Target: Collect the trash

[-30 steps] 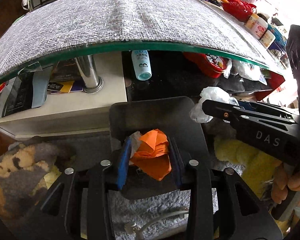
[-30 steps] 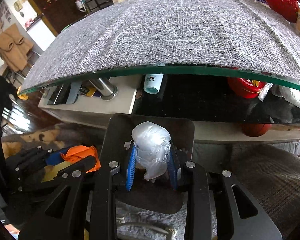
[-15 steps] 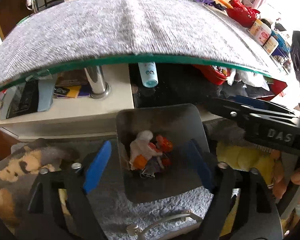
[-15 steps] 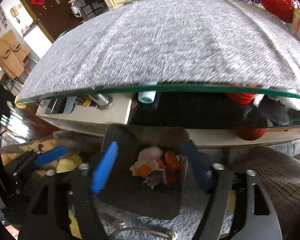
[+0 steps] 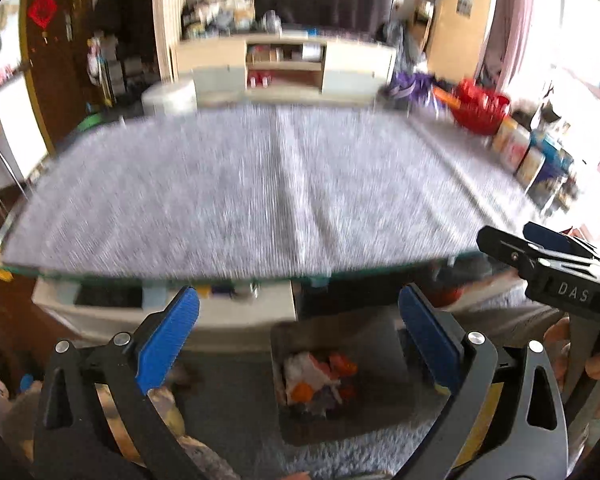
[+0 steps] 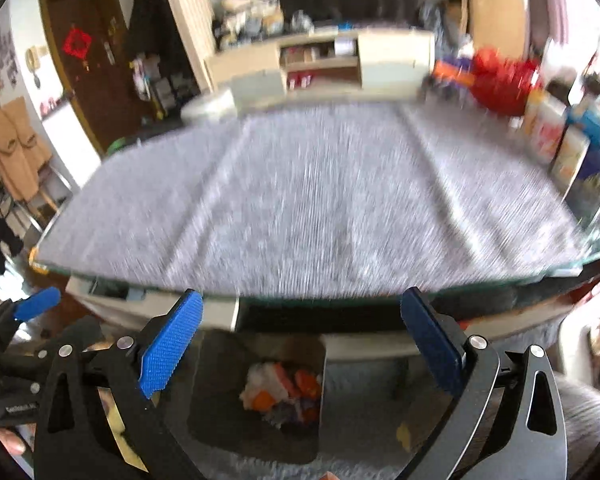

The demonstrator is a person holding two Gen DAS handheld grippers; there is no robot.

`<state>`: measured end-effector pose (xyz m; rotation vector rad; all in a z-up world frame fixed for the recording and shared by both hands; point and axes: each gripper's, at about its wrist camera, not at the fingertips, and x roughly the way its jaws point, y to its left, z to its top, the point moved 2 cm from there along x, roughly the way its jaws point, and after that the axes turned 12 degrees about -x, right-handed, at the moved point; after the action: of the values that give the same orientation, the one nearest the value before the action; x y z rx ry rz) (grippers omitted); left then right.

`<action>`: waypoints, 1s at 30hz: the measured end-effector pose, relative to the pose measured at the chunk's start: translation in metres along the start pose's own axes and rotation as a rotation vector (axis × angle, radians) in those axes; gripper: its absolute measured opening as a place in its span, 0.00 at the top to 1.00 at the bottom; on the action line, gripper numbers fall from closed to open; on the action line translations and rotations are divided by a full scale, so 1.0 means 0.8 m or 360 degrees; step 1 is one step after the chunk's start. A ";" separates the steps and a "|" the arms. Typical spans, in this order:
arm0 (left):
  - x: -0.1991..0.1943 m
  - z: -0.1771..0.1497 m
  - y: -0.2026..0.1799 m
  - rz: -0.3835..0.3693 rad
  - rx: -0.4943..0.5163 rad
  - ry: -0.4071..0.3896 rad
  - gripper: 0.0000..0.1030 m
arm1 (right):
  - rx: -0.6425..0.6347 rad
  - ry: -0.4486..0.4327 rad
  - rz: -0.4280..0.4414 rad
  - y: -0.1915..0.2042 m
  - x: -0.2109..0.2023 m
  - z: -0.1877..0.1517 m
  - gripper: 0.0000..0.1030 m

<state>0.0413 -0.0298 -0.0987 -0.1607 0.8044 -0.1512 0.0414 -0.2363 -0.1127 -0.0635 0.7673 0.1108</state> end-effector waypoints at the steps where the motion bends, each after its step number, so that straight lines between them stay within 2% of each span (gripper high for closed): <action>1: -0.011 0.006 -0.003 -0.0001 0.0008 -0.0048 0.08 | -0.0014 -0.0067 -0.0046 0.000 -0.018 0.009 0.03; 6: -0.069 0.039 -0.013 0.0001 0.0004 -0.0279 0.08 | -0.0058 -0.0337 -0.0191 0.001 -0.088 0.035 0.03; 8: -0.094 0.049 -0.015 0.0036 0.0004 -0.0388 0.08 | -0.0069 -0.0405 -0.0241 0.003 -0.108 0.039 0.03; 13: -0.136 0.060 -0.017 0.0051 0.0012 -0.0549 0.08 | -0.0098 -0.0542 -0.0342 0.011 -0.147 0.047 0.03; 22: -0.180 0.065 -0.025 0.0002 0.0013 -0.0685 0.08 | -0.0133 -0.0681 -0.0419 0.026 -0.190 0.055 0.03; 30: -0.192 0.061 -0.027 0.0002 -0.0004 -0.0720 0.08 | -0.0119 -0.0695 -0.0398 0.031 -0.203 0.052 0.03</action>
<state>-0.0297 -0.0166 0.0468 -0.1880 0.3538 -0.1064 -0.0486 -0.2204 0.0299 -0.1986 0.3147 -0.0838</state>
